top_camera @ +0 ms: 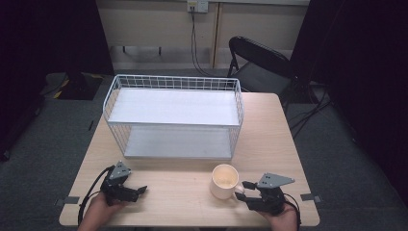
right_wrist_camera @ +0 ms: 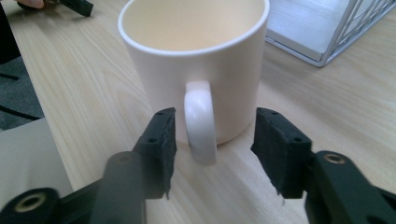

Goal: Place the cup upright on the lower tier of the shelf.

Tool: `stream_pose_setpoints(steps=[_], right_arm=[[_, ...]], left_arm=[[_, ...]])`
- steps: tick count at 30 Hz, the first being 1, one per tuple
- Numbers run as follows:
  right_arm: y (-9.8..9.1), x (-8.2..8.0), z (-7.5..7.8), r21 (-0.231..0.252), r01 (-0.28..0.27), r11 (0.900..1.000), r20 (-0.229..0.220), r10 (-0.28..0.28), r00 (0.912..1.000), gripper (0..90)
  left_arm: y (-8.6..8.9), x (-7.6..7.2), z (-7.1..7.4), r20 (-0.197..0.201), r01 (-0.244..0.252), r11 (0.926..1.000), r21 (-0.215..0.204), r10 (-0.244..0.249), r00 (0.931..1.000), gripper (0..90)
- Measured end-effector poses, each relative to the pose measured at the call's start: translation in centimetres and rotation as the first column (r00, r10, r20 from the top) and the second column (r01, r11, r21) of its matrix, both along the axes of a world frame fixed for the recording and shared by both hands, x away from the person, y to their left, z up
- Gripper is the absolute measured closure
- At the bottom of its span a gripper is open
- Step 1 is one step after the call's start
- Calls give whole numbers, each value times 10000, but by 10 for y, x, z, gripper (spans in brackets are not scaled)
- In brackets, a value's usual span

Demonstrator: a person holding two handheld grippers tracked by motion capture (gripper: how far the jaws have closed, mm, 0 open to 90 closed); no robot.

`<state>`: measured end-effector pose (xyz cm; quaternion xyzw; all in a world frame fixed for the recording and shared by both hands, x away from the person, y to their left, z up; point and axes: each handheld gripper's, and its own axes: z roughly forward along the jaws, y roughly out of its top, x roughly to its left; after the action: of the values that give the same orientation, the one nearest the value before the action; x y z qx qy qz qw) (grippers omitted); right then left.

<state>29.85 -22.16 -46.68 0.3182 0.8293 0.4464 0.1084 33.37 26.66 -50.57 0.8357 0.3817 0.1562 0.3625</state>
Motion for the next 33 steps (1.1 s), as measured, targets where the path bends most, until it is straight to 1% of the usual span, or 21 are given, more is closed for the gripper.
stream_pose_setpoints(steps=[1, 4, 8, 12, 15, 17, 21, 24, 28, 31, 33], right_arm=[[0, 0, 1, 39, -11, 10000, 31, 11, 10000, 542], [3, -1, 4, 123, -79, 9999, 167, 77, 9998, 597], [5, -2, 5, 27, -18, 10000, 189, 18, 9998, 650], [4, -2, 5, 6, 76, 10000, 158, -76, 9998, 675], [3, -1, 5, 46, 44, 10000, 120, -45, 9999, 687], [4, -2, 5, 14, -9, 10000, 91, 9, 10000, 716], [6, -2, 4, -94, -48, 9999, 119, 50, 9999, 729], [6, -1, 4, -71, -82, 9999, 91, 82, 9999, 768], [6, -1, 5, -197, -107, 9997, 116, 109, 9999, 776], [8, 0, 6, -331, -212, 9992, 232, 220, 9995, 791], [9, 0, 6, -356, -348, 9988, 202, 355, 9992, 797]], left_arm=[[0, 0, 0, 1, 2, 10000, 1, -2, 10000, 50], [0, 0, 0, 0, 2, 10000, -1, -2, 10000, 50], [0, 0, 0, 1, 3, 10000, 3, -3, 10000, 51], [0, 0, 0, 0, 0, 10000, 0, 0, 10000, 51], [0, 0, 0, -1, 4, 10000, 2, -4, 10000, 51], [0, 0, 0, 0, 3, 10000, 0, -3, 10000, 51], [0, 0, 0, -1, 1, 10000, 1, -1, 10000, 50], [0, 0, 0, -1, 2, 10000, 2, -2, 10000, 51], [0, 0, 0, 1, 1, 10000, 2, -1, 10000, 51], [0, 0, 0, -2, 0, 10000, -3, 0, 10000, 51], [0, 0, 0, -1, 0, 10000, 0, 0, 10000, 50]])
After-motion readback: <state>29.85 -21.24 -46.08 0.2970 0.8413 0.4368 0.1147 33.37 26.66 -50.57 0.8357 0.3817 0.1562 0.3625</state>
